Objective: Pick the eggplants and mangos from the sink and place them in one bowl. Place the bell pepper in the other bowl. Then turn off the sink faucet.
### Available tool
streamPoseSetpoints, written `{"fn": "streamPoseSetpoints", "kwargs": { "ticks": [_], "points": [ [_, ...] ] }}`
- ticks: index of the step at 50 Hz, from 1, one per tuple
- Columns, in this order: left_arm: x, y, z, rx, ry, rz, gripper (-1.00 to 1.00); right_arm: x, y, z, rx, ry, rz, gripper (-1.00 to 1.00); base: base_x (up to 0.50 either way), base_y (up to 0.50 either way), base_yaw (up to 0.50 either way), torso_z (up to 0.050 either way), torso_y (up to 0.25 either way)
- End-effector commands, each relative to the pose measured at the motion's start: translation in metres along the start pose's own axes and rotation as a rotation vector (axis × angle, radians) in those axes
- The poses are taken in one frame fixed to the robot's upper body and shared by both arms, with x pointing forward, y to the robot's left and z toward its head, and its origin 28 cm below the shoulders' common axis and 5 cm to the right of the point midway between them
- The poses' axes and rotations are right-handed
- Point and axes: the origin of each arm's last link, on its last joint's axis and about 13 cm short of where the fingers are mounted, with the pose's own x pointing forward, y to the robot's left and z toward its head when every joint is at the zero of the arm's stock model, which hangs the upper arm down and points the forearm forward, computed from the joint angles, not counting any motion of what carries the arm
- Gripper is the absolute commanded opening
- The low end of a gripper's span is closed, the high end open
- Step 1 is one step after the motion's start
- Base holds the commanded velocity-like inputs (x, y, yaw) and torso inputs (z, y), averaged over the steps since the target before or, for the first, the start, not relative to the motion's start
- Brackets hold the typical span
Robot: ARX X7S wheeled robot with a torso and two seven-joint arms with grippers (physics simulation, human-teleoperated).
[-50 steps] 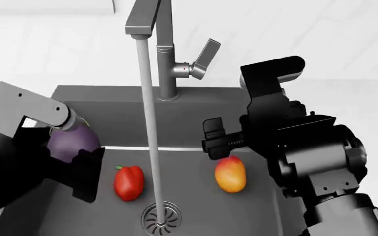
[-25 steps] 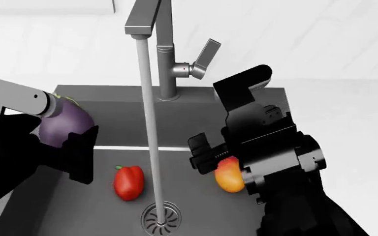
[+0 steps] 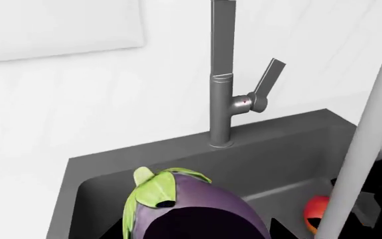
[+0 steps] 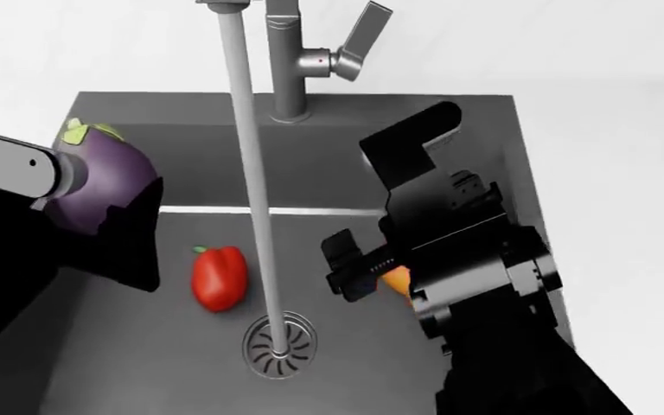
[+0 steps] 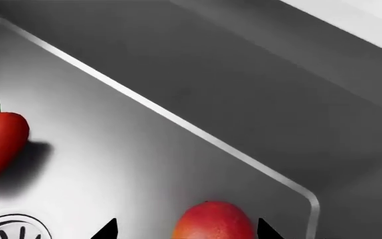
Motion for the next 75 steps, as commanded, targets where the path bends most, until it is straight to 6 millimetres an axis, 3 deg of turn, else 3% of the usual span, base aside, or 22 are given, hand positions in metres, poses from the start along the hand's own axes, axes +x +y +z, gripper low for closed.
{"fn": "streamPoseSetpoints", "kwargs": {
  "ticks": [1, 13, 25, 26, 38, 43, 44, 45, 46, 50, 58, 62, 69, 75],
  "points": [
    [0.000, -0.002, 0.005, -0.028, -0.074, -0.017, -1.00, -0.001, 0.000, 0.005, -0.023, -0.007, -0.004, 1.00, 0.00, 0.00, 0.00, 0.000, -0.236],
    [0.000, -0.002, 0.005, -0.040, -0.074, -0.022, -1.00, -0.007, -0.012, 0.006, -0.092, 0.037, -0.168, 1.00, 0.00, 0.00, 0.00, 0.000, -0.236],
    [0.000, -0.003, 0.004, -0.074, -0.060, 0.003, -1.00, -0.004, -0.009, -0.004, -0.138, 0.080, -0.195, 1.00, 0.00, 0.00, 0.00, 0.000, -0.020],
    [0.000, -0.003, 0.004, -0.072, -0.059, 0.005, -1.00, -0.005, -0.010, -0.002, -0.144, 0.072, -0.205, -1.00, 0.00, 0.00, 0.00, 0.000, 0.000],
    [0.000, -0.003, 0.004, -0.075, -0.058, 0.000, -1.00, -0.008, -0.010, 0.017, -0.207, 0.017, -0.216, -1.00, -0.01, 0.00, 0.00, 0.000, 0.000],
    [0.000, -0.003, 0.004, -0.073, -0.056, 0.000, -1.00, -0.015, -0.003, 0.035, -0.228, -0.055, -0.198, -1.00, 0.00, 0.00, 0.00, 0.000, 0.003],
    [-0.002, -0.002, 0.010, -0.075, -0.054, -0.001, -1.00, -0.019, -0.001, 0.041, -0.232, -0.073, -0.192, -1.00, 0.00, 0.00, 0.00, 0.000, 0.000],
    [-0.021, 0.030, 0.054, -0.036, -0.071, 0.117, -1.00, -0.022, 0.000, 0.045, -0.235, -0.084, -0.187, -1.00, 0.00, 0.00, 0.00, 0.000, 0.000],
    [-0.030, 0.028, 0.070, -0.083, -0.061, 0.017, -1.00, -0.025, 0.002, 0.049, -0.239, -0.094, -0.180, -1.00, 0.00, 0.00, 0.00, 0.000, 0.000],
    [-0.031, 0.029, 0.071, -0.075, -0.054, 0.001, -1.00, -0.036, 0.006, 0.061, -0.222, -0.135, -0.152, -1.00, 0.00, 0.00, 0.00, 0.000, 0.000],
    [-0.030, 0.025, 0.071, -0.068, -0.055, 0.002, -1.00, -0.053, 0.015, 0.068, -0.146, -0.167, -0.055, -1.00, 0.00, 0.00, 0.00, 0.000, 0.000],
    [-0.031, 0.027, 0.071, -0.068, -0.055, 0.003, -1.00, -0.071, 0.016, 0.071, -0.124, -0.194, -0.054, -1.00, 0.00, 0.00, 0.00, 0.000, 0.003],
    [-0.031, 0.027, 0.071, -0.065, -0.056, 0.005, -1.00, -0.125, 0.017, 0.075, -0.030, -0.273, -0.010, -1.00, 0.00, 0.00, 0.00, 0.002, 0.000],
    [-0.030, 0.028, 0.070, -0.063, -0.055, 0.017, -1.00, -0.171, 0.013, 0.056, 0.128, -0.423, -0.029, -1.00, 0.00, 0.00, 0.00, 0.000, 0.002]
  ]
}}
